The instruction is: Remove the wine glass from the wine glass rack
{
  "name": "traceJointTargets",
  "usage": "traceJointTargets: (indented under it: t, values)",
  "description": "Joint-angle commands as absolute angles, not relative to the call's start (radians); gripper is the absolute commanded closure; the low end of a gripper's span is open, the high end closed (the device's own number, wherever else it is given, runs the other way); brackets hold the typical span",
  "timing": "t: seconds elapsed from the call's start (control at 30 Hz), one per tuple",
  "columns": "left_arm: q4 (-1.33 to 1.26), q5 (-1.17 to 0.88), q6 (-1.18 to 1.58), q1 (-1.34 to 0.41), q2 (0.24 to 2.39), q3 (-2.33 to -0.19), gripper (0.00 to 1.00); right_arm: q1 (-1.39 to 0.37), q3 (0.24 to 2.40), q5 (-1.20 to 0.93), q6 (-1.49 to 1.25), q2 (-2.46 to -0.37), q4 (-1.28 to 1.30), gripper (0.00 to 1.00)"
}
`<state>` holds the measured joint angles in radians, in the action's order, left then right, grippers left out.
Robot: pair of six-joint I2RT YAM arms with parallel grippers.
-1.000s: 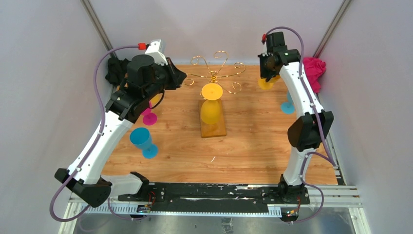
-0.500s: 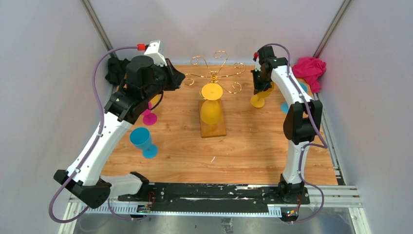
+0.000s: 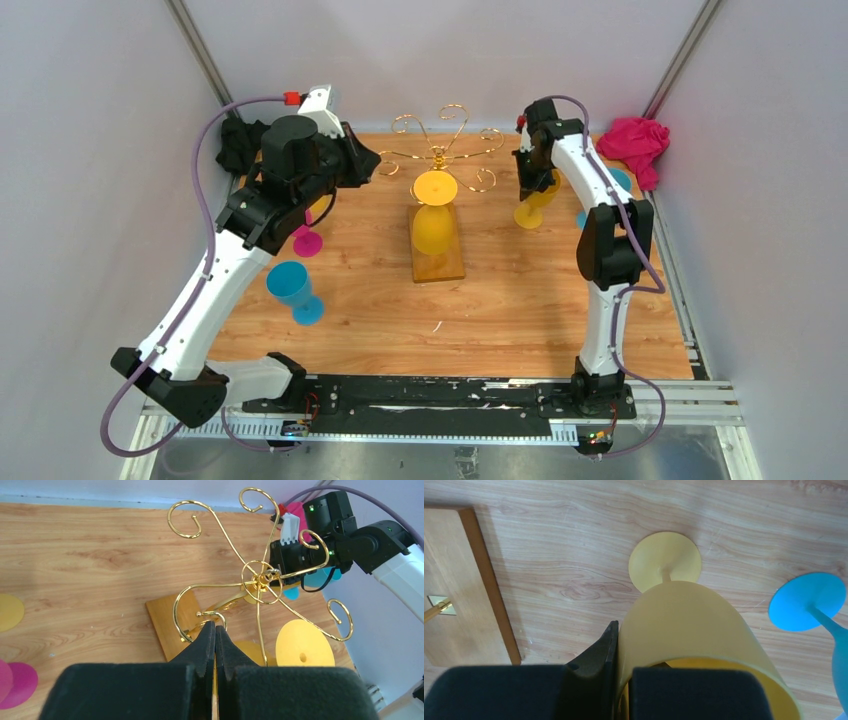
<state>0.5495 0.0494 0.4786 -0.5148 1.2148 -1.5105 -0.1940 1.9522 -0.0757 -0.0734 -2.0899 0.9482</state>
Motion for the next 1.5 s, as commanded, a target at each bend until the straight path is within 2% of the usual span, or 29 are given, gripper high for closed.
traceJointTargets:
  t: [0.0, 0.17, 0.27, 0.4, 0.7, 0.87, 0.97, 1.07, 1.1, 1.13, 1.2, 1.23, 1.33, 1.4, 1.47]
  values:
    - [0.549, 0.06, 0.468, -0.526, 1.199, -1.495, 1.0, -0.196, 1.97, -0.068, -0.062, -2.109, 1.025, 0.96]
    - [0.55, 0.055, 0.469, -0.528, 1.188, -1.494, 0.92, -0.214, 1.974, -0.043, -0.063, -2.067, 1.025, 0.68]
    - [0.549, 0.049, 0.474, -0.531, 1.179, -1.497, 0.87, -0.22, 1.977, -0.036, -0.064, -2.024, 1.025, 0.59]
    - [0.549, 0.045, 0.478, -0.534, 1.168, -1.499, 0.77, -0.222, 1.983, -0.043, -0.072, -1.959, 1.026, 0.55]
    - [0.529, 0.01, 0.495, -0.543, 1.159, -1.503, 0.71, -0.222, 2.008, -0.01, -0.125, -1.757, 1.031, 0.53]
    - [0.479, -0.088, 0.569, -0.562, 1.158, -1.485, 0.61, -0.222, 1.955, 0.032, -0.174, -1.582, 0.975, 0.53]
    - [0.442, -0.148, 0.605, -0.577, 1.157, -1.462, 0.56, -0.222, 1.849, -0.09, -0.192, -1.411, 0.865, 0.53]
    - [0.406, -0.156, 0.614, -0.59, 1.15, -1.423, 0.55, -0.222, 1.746, -0.307, -0.263, -1.27, 0.756, 0.56]
    - [0.399, -0.153, 0.615, -0.591, 1.15, -1.411, 0.56, -0.222, 1.727, -0.391, -0.295, -1.237, 0.723, 0.57]
    - [0.389, -0.154, 0.618, -0.592, 1.151, -1.4, 0.59, -0.222, 1.7, -0.51, -0.334, -1.202, 0.678, 0.65]
    - [0.376, -0.163, 0.622, -0.593, 1.155, -1.385, 0.64, -0.224, 1.659, -0.665, -0.435, -1.177, 0.603, 0.74]
    - [0.369, -0.17, 0.625, -0.592, 1.159, -1.379, 0.66, -0.226, 1.628, -0.747, -0.494, -1.167, 0.545, 0.75]
    - [0.349, -0.178, 0.637, -0.601, 1.165, -1.363, 0.76, -0.256, 1.539, -0.857, -0.624, -1.141, 0.377, 0.74]
    - [0.343, -0.174, 0.637, -0.605, 1.163, -1.357, 0.78, -0.282, 1.505, -0.873, -0.654, -1.14, 0.335, 0.7]
    - [0.342, -0.171, 0.635, -0.609, 1.163, -1.353, 0.79, -0.31, 1.48, -0.881, -0.678, -1.145, 0.301, 0.62]
